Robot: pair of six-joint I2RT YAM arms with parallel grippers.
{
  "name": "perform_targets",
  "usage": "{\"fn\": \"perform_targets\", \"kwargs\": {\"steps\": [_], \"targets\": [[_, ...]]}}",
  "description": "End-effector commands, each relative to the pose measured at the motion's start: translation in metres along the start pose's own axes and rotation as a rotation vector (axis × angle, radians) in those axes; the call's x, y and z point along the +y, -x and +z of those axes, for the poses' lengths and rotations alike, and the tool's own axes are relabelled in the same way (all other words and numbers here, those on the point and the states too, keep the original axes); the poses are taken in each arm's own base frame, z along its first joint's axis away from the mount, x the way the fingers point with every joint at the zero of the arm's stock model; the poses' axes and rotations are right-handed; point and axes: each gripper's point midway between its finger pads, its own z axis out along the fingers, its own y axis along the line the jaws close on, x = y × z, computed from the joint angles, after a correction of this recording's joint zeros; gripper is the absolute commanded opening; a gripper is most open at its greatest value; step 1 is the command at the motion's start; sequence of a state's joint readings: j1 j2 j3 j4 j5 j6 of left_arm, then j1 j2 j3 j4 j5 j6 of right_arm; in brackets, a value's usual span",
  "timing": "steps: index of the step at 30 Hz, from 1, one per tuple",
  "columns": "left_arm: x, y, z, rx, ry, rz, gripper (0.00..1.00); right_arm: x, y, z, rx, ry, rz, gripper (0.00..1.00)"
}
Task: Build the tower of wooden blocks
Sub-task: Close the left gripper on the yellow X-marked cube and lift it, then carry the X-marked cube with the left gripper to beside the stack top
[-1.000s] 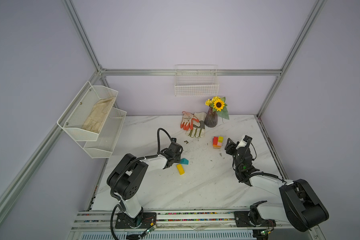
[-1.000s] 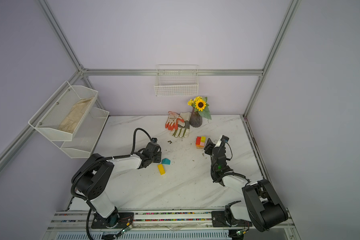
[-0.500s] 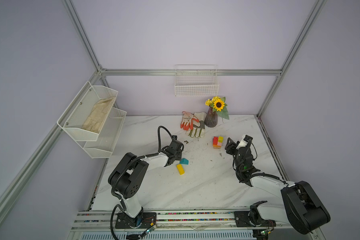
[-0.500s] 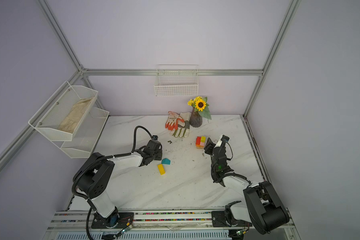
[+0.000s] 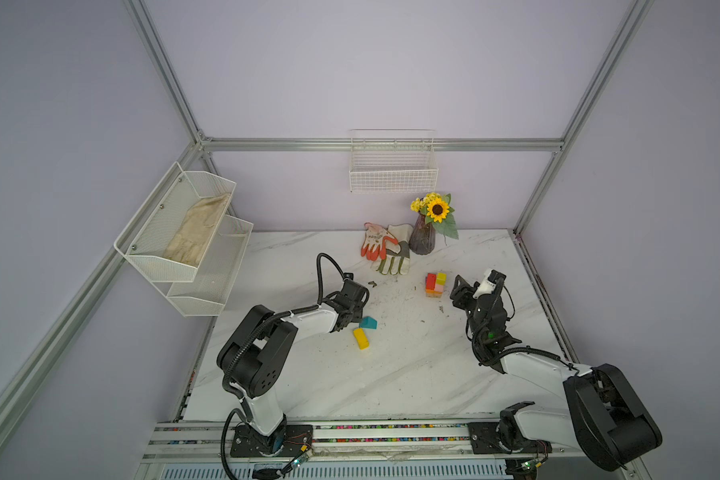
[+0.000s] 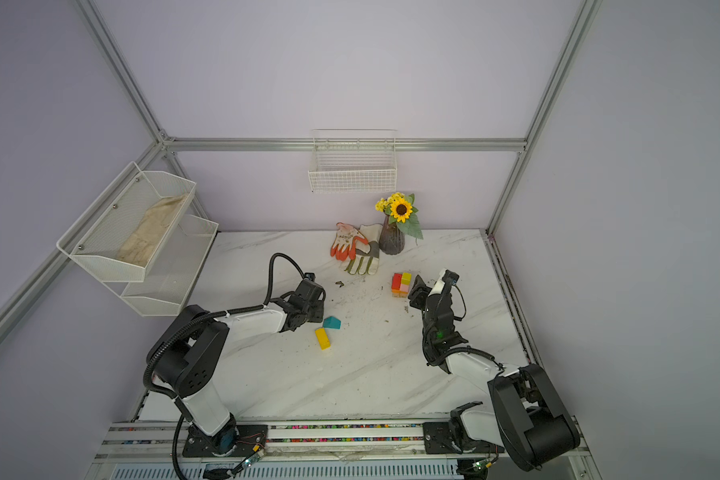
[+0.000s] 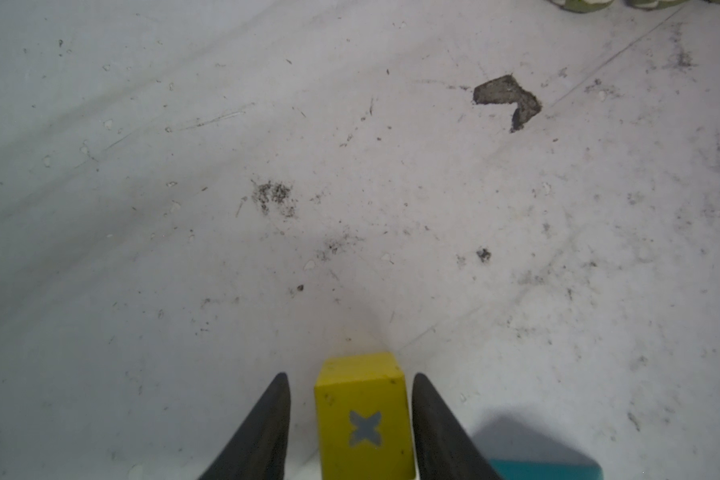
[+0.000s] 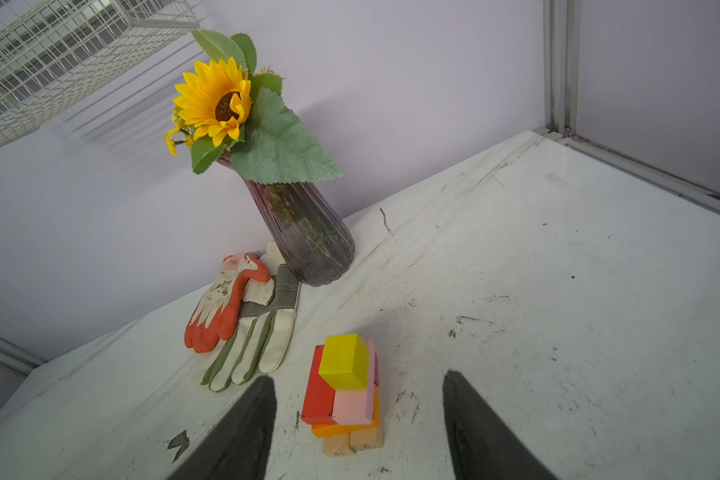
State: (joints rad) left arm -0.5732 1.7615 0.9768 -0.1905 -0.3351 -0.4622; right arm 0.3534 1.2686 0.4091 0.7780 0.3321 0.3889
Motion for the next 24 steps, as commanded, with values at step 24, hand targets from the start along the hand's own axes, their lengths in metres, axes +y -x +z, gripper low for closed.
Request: {"fn": "perform_targets", "kwargs": {"steps": [24], "targets": [[-0.042, 0.083, -0.039, -0.162, -0.154, 0.072, 0.12, 0.019, 0.023, 0.001, -0.044, 0.063, 0.036, 0.65]]}}
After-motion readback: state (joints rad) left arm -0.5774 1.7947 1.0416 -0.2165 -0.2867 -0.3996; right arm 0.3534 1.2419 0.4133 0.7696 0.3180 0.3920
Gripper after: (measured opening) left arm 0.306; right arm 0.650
